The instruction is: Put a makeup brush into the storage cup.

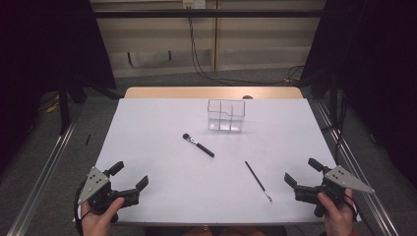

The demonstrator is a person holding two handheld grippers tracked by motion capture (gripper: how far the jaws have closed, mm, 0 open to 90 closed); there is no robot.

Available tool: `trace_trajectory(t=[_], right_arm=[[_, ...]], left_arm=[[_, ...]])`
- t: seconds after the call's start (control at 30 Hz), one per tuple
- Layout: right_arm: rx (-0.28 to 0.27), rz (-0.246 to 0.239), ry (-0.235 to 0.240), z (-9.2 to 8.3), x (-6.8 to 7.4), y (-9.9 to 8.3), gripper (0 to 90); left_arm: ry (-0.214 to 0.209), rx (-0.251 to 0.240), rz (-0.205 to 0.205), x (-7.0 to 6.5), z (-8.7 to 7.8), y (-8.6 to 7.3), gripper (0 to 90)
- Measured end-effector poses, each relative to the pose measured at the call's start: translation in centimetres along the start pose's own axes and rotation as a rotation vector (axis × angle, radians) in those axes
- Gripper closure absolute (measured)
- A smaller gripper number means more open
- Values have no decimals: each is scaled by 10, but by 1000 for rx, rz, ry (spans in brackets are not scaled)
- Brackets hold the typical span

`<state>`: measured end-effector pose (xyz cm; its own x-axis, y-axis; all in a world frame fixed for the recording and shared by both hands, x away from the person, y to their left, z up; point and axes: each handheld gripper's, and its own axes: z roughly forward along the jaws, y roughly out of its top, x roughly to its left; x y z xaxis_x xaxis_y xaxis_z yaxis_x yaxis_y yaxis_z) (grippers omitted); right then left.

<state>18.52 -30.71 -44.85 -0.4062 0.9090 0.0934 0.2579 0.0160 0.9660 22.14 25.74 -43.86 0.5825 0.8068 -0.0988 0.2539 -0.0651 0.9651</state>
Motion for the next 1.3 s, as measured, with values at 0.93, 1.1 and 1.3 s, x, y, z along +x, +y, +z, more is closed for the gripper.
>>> trace_trajectory(t=[0.93,1.1,1.3], right_arm=[[10,2,-25,-6,-3,-2,0],[15,-3,-20,-5,-3,-2,0],[13,-3,-19,-4,-3,-2,0]], left_arm=[[-97,12,50,-8,35,25,28],[-128,23,61,-12,51,28,27],[-136,16,68,-17,64,35,26]])
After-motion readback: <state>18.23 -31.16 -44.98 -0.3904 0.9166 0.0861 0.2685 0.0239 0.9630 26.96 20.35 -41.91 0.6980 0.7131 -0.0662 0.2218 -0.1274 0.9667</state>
